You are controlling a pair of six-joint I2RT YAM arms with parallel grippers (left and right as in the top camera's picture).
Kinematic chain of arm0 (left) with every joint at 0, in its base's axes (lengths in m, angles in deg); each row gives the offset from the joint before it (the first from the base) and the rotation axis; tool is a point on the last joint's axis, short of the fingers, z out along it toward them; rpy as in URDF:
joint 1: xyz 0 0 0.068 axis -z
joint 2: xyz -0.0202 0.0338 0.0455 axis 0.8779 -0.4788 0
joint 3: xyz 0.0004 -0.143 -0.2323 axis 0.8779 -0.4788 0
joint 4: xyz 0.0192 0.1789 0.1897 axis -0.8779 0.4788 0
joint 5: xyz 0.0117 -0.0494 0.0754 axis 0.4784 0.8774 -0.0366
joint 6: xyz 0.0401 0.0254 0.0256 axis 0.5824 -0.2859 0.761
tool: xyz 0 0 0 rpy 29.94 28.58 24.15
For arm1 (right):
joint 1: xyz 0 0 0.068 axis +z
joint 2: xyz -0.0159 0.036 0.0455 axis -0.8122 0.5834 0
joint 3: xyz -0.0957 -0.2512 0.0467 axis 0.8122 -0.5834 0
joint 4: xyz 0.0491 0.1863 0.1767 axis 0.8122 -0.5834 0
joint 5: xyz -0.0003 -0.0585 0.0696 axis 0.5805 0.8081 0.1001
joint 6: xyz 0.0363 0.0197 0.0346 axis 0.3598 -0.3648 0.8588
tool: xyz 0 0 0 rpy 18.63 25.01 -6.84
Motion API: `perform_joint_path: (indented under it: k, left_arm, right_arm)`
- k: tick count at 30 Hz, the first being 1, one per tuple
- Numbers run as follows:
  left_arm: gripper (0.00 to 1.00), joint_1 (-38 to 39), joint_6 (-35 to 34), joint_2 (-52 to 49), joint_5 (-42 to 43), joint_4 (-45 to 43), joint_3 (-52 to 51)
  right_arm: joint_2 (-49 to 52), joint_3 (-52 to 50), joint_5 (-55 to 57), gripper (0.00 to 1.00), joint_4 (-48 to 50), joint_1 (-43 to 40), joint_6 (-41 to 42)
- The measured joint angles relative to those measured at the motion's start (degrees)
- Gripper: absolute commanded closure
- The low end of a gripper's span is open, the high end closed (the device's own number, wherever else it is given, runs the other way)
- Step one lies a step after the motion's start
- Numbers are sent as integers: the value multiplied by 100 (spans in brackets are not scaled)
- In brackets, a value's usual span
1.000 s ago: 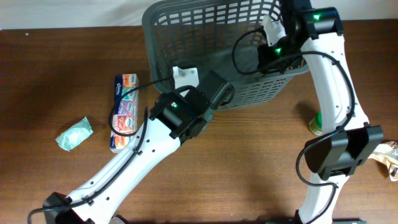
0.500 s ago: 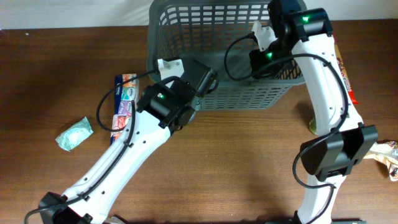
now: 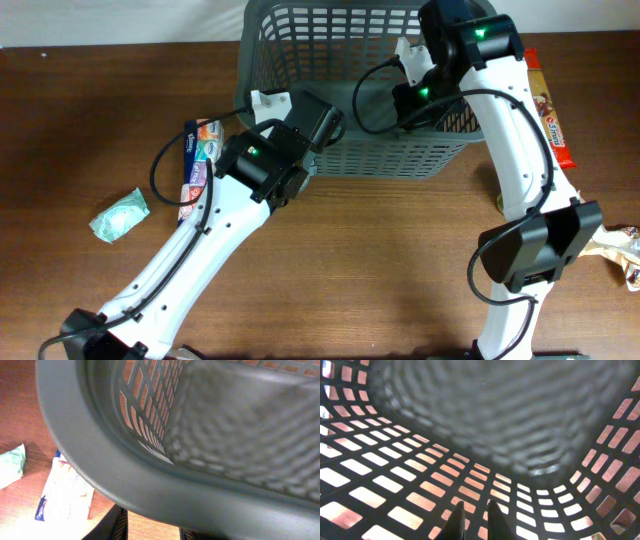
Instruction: Pack container
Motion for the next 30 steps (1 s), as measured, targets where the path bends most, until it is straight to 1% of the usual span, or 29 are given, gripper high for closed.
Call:
perform_joint_path:
  k: [2, 5, 6, 7, 8, 9, 11, 13, 14, 16, 18, 19, 20, 21, 23, 26, 30]
  left_arm:
    - [73, 0, 7, 0, 0, -2, 0]
    - [72, 0, 24, 0, 0, -4, 0]
    - [71, 0, 42, 0, 0, -4, 0]
    - [70, 0, 76, 0, 0, -4, 0]
    - [69, 0, 116, 0, 0, -4, 0]
    - [68, 0, 166, 0, 2, 2, 0]
    - [64, 0, 260, 2, 0, 7, 0]
    - [56, 4, 354, 7, -2, 9, 2]
    - [52, 22, 402, 20, -2, 11, 2]
    - [41, 55, 476, 90, -2, 13, 9]
    - [23, 109, 566, 221, -2, 20, 39]
    - [16, 142, 616, 321, -2, 22, 74]
    - [7, 166, 654, 415, -4, 33, 116]
    - [1, 188, 680, 527, 0, 33, 157]
    - [0, 212, 723, 822, -22, 63, 238]
    - [0, 212, 739, 1320, -177, 164, 313]
    - [0, 212, 761, 1954, -566, 343, 343]
  right_arm:
    - [13, 149, 2, 77, -44, 0, 15]
    - [42, 632, 22, 54, -109, 0, 17]
    - [44, 841, 20, 48, -142, 0, 33]
    - [44, 1145, 31, 38, -192, 0, -46]
    - [44, 1298, 24, 32, -223, 0, 4]
    - [44, 1572, 20, 23, -282, 0, 0]
    - [42, 1969, 9, 11, -334, 0, 17]
    - [39, 2378, -37, 1, -398, 0, -13]
    - [37, 2496, -59, 1, -415, 0, 9]
    - [20, 2736, -114, 1, -466, 0, -20]
    - [-11, 2920, -138, 1, -544, 0, -17]
    - [-31, 2981, -140, 1, -566, 0, -20]
    - [-63, 3027, -138, 1, -586, 0, -20]
    - [-105, 3067, -136, 1, -614, -2, -17]
    - [-221, 3119, -52, 1, -660, -22, 28]
    - [-466, 3145, 389, 1, -706, -125, 205]
    - [-850, 3180, 1191, 1, -732, -638, 597]
